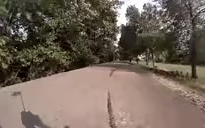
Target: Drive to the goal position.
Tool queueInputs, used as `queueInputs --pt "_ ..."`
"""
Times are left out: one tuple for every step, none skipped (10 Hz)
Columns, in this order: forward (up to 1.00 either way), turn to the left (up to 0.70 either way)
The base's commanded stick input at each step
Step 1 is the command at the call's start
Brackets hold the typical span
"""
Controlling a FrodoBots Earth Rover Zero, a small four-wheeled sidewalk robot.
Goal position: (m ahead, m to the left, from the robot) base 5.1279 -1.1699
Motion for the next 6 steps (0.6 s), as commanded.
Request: queueInputs --pt "0.7 0.0" --pt "0.7 -0.07" --pt "0.7 -0.3" --pt "0.7 -0.33" --pt "0.7 -0.33" --pt "0.7 -0.33"
